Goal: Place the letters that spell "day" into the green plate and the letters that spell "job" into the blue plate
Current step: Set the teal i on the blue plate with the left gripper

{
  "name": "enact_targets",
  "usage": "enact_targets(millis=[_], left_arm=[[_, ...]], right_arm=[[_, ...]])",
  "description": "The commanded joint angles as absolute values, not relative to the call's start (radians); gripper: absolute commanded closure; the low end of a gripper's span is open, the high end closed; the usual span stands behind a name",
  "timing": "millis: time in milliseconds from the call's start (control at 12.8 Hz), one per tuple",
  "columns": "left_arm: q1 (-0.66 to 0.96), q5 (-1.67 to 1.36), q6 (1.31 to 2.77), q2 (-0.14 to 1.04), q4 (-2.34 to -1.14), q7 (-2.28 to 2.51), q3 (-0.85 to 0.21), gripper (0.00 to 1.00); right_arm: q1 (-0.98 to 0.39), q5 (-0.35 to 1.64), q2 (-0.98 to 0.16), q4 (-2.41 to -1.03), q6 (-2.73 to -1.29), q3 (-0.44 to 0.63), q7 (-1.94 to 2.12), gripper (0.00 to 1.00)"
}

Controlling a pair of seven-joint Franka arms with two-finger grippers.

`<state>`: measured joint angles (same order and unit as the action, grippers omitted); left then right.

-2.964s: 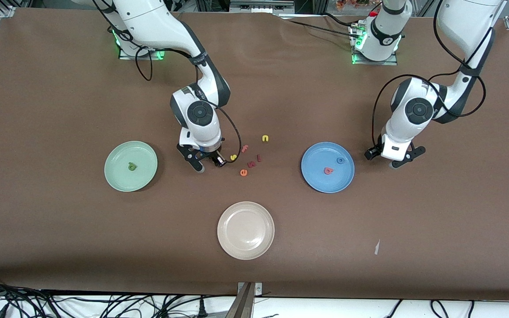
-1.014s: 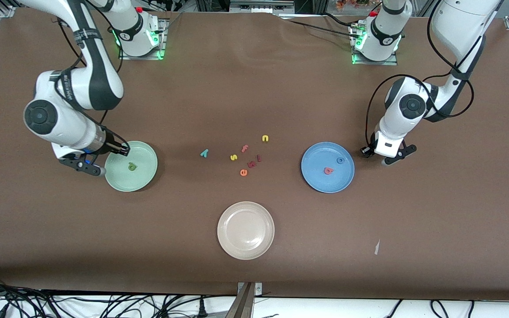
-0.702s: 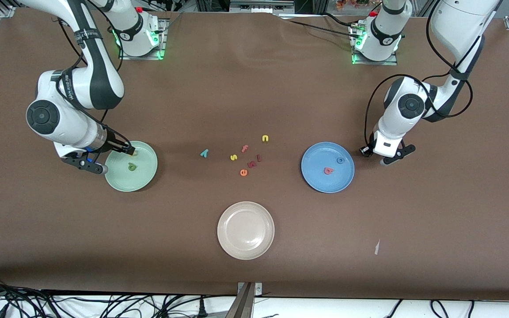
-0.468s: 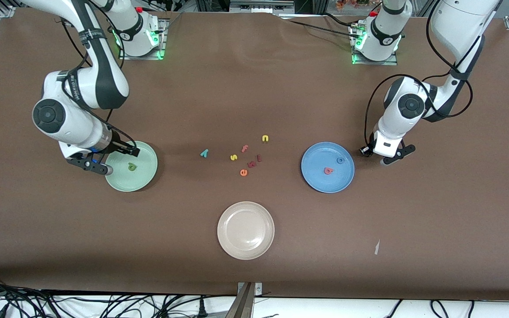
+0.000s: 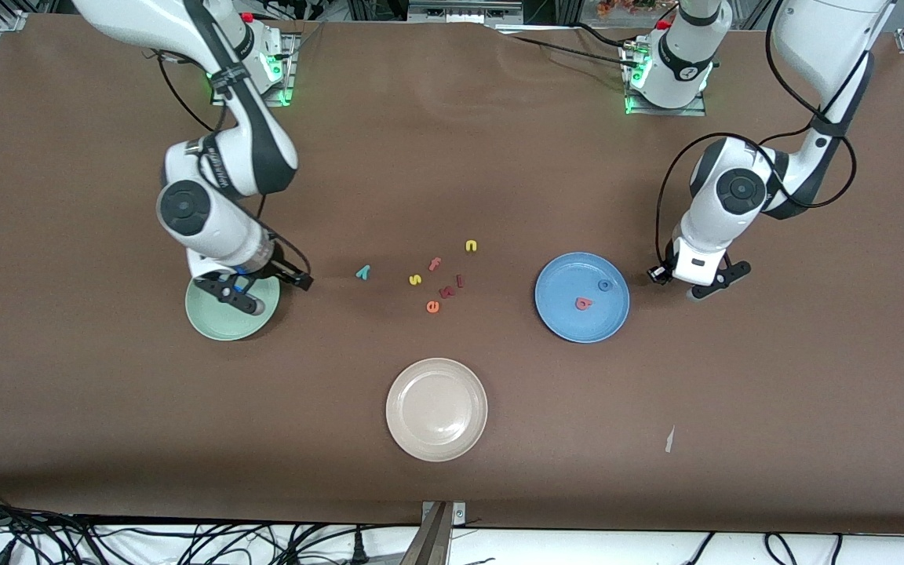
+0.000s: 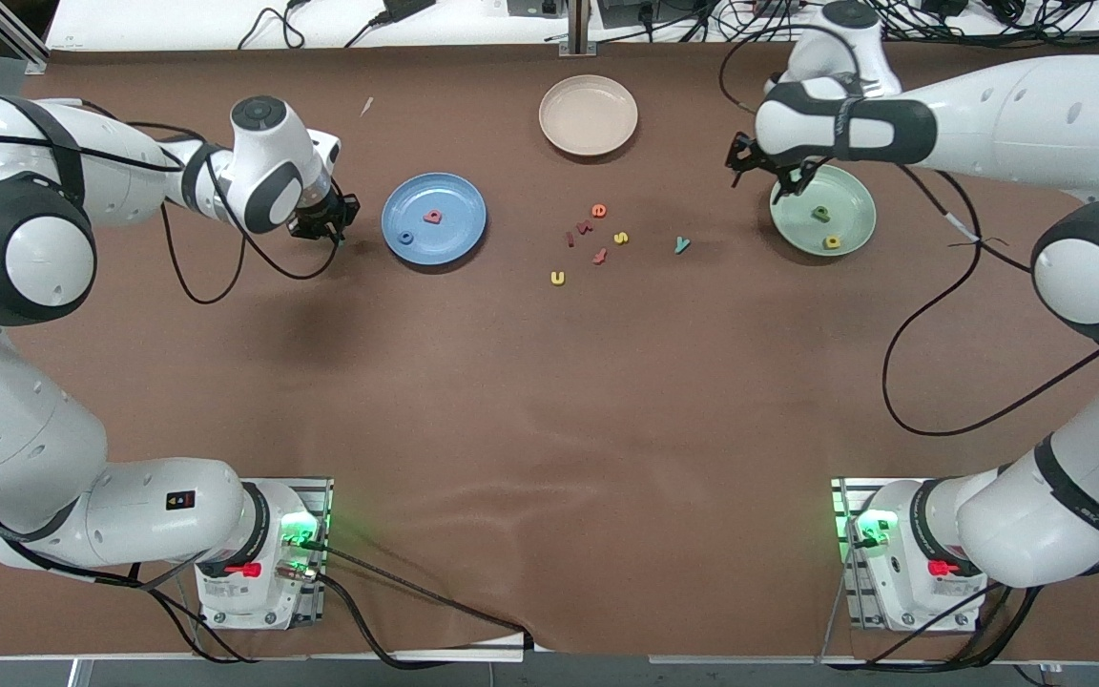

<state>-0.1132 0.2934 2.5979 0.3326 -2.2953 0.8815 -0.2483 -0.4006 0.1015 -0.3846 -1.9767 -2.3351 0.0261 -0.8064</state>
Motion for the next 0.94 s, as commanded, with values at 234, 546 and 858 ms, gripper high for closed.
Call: enact_targets(millis=[234,546,858], left_arm=[[-0.101,0.141,2.375,0.321,-2.128,0.957,-0.350,1.00],[-0.098,0.141,2.385,0.333,-2.108,1.164,-0.468,1.00],[-0.068,0.149,2.387,0.345,-2.086,1.249,-0.503,1.00]], right_arm=[[-0.546,0.118,-0.469,-1.991,-2.479,0.031,-0.997,0.21],[-0.568,0.115,-0.505,-2.008,-2.558,0.031,-1.012,0.21],[-0.587,0.114,-0.526,-2.008,-2.580,0.031,-1.014,0.21]])
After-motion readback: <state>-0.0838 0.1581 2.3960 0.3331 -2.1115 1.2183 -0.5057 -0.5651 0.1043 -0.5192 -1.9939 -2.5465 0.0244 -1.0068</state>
